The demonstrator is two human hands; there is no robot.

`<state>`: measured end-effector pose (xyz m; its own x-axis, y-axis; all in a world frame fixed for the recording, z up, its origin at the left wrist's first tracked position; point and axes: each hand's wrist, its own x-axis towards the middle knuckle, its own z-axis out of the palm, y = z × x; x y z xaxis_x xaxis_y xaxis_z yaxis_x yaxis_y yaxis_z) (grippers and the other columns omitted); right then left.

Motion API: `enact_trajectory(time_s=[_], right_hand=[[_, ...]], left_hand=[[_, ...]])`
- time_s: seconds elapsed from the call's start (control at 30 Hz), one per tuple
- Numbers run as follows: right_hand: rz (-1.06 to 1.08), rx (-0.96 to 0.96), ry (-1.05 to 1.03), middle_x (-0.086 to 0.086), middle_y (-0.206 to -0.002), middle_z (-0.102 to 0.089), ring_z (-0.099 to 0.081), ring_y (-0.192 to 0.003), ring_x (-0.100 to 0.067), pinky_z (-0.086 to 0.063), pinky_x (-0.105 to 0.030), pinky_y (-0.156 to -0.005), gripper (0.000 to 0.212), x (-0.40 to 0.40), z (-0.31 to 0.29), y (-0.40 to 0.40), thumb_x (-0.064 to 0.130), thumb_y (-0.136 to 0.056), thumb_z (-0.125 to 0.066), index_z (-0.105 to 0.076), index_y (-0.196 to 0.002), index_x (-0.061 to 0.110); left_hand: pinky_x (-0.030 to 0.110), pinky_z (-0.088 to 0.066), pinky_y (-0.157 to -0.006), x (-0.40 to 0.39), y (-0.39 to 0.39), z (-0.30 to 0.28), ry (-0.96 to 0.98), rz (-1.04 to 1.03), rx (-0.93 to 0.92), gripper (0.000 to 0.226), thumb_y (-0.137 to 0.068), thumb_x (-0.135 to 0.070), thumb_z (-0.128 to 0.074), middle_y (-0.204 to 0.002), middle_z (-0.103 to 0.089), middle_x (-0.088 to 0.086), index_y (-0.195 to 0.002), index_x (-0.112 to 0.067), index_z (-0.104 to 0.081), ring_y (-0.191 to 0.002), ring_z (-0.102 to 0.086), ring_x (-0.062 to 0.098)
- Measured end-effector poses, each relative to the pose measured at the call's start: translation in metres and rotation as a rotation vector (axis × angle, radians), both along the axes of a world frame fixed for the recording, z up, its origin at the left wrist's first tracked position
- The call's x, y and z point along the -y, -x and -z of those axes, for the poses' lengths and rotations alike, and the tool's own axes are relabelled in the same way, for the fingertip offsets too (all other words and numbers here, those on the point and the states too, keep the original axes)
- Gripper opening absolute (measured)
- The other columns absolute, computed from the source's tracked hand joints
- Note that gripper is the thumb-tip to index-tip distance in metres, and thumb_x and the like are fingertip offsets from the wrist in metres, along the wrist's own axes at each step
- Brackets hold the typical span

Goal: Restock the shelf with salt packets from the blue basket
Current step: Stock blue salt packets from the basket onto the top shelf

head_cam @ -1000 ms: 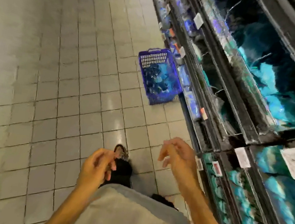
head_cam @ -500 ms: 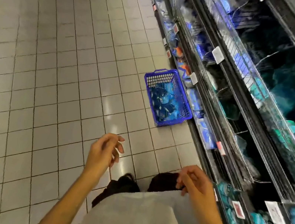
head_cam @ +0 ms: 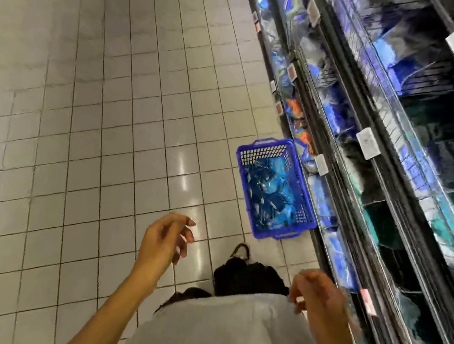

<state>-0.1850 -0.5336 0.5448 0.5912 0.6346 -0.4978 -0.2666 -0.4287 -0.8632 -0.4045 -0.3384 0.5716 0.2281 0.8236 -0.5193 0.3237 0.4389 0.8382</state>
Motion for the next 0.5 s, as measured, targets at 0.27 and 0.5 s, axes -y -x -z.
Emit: enact_trajectory(time_s=[0.27, 0.5], right_hand=[[-0.046, -0.062, -0.034, -0.004, -0.063, -0.061, -0.054, -0.056, -0.016, -0.042, -0.021, -0.047, 0.020, -0.155, -0.013, -0.057, 0.036, -0.085, -0.066, -0.063, -0.072, 0.021], [0.104, -0.038, 0.083, -0.001, -0.056, -0.060, -0.053, -0.050, -0.013, -0.044, -0.020, -0.047, 0.021, -0.233, 0.010, -0.075, 0.033, -0.085, -0.059, -0.060, -0.066, 0.026]], left_hand=[[0.026, -0.038, -0.044, -0.082, -0.047, -0.001, 0.006, -0.001, -0.089, 0.026, -0.106, -0.020, -0.048, -0.071, -0.068, 0.003, -0.096, -0.011, -0.071, -0.053, -0.056, 0.018], [0.026, -0.040, -0.045, -0.196, -0.112, 0.025, 0.020, 0.259, -0.117, 0.026, -0.106, -0.017, -0.047, -0.073, -0.070, 0.001, -0.095, -0.014, -0.070, -0.052, -0.056, 0.014]])
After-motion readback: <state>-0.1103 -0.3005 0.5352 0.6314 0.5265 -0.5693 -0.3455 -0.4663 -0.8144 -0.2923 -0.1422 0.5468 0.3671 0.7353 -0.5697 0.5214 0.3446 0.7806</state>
